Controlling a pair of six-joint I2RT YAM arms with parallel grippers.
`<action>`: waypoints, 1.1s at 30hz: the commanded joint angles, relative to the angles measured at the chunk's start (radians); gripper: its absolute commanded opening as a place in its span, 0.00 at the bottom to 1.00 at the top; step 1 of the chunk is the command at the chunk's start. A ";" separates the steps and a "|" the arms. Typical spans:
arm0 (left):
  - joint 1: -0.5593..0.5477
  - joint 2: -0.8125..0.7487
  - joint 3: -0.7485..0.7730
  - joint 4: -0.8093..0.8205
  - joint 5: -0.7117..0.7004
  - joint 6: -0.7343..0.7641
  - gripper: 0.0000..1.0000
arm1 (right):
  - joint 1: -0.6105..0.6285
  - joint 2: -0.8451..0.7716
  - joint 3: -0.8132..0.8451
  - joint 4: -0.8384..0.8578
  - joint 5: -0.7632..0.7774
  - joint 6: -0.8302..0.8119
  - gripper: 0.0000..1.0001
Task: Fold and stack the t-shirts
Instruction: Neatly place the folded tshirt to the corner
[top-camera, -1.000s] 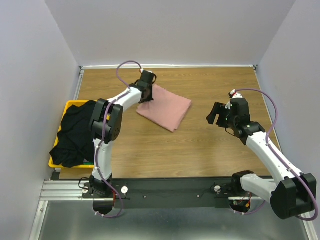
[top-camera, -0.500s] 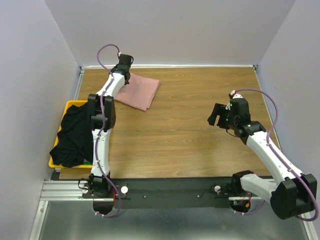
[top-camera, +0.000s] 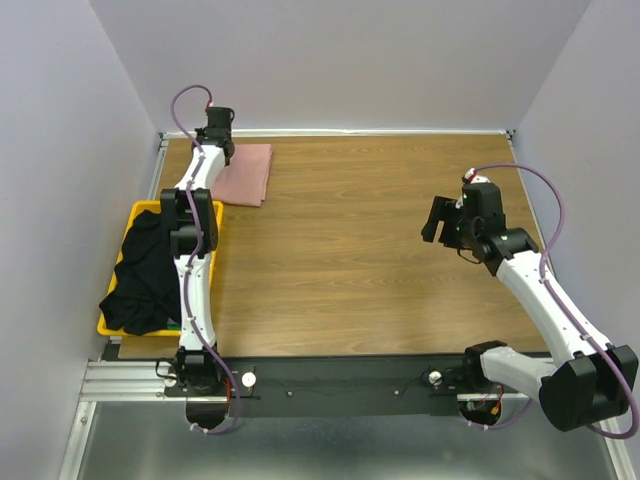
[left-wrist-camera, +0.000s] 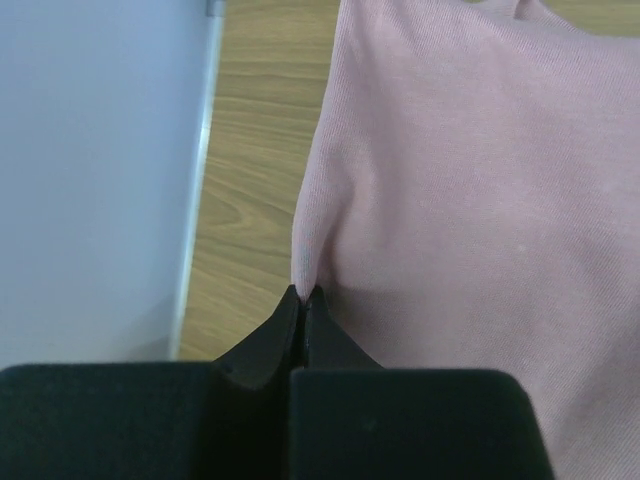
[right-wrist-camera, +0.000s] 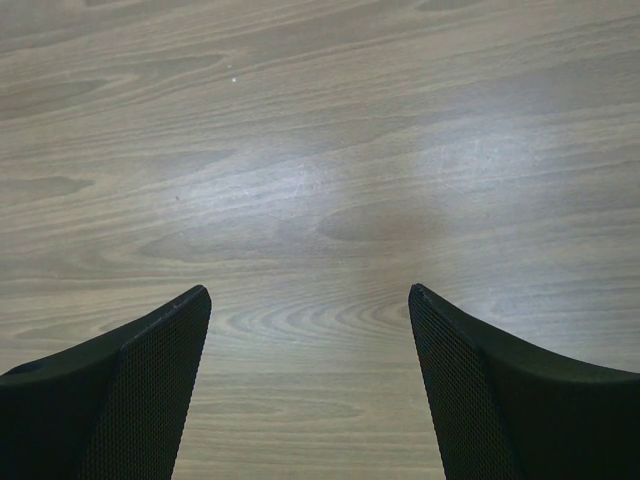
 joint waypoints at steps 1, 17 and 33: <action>0.064 -0.011 -0.009 0.098 -0.100 0.135 0.00 | -0.004 0.016 0.081 -0.097 0.067 -0.012 0.87; 0.189 0.029 0.032 0.122 -0.026 0.162 0.00 | -0.002 0.069 0.248 -0.166 0.087 0.035 0.87; 0.115 -0.240 0.014 0.069 0.322 -0.067 0.72 | -0.004 0.029 0.245 -0.171 0.145 0.008 0.87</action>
